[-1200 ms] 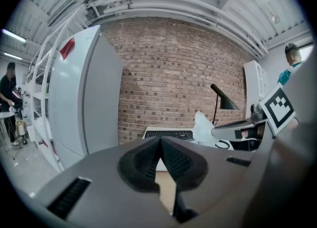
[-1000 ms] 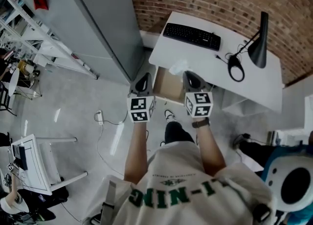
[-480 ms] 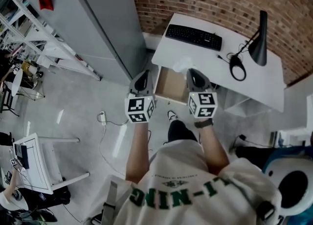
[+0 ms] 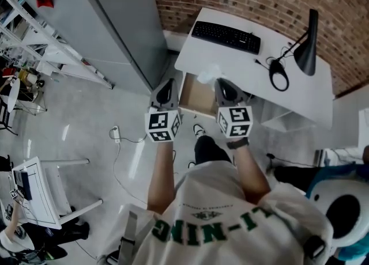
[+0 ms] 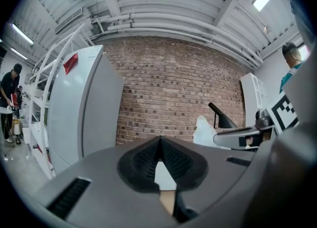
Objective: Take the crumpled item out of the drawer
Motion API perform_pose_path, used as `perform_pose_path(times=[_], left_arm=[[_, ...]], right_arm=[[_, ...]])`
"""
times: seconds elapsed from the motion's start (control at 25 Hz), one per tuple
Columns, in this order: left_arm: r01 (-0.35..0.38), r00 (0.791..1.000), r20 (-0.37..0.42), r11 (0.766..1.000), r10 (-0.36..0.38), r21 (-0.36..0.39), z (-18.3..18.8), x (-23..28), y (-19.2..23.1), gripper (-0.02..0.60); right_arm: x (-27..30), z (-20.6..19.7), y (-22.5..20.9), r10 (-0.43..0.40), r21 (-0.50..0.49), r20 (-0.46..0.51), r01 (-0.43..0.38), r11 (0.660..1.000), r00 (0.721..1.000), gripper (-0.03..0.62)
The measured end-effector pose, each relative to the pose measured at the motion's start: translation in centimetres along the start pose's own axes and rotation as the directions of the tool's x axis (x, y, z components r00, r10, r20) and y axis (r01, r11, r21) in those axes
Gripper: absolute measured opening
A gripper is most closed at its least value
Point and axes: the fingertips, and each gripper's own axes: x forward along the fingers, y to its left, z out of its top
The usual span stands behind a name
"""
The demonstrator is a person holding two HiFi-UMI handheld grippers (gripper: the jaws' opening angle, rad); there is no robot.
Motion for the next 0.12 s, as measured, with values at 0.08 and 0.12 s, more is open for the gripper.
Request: perform_pose_path(times=[0.08, 0.12], left_arm=[[0.008, 1.0, 0.013, 1.0, -0.008, -0.01, -0.25, 0.76, 0.72, -0.002], [0.011, 1.0, 0.018, 1.0, -0.011, -0.016, -0.4, 1.16, 1.1, -0.002]], right_arm=[[0.89, -0.35, 0.19, 0.007, 0.004, -0.006, -0.007, 1.0, 1.0, 0.015], [1.32, -0.5, 0.29, 0.012, 0.006, -0.008, -0.012, 1.0, 1.0, 0.016]])
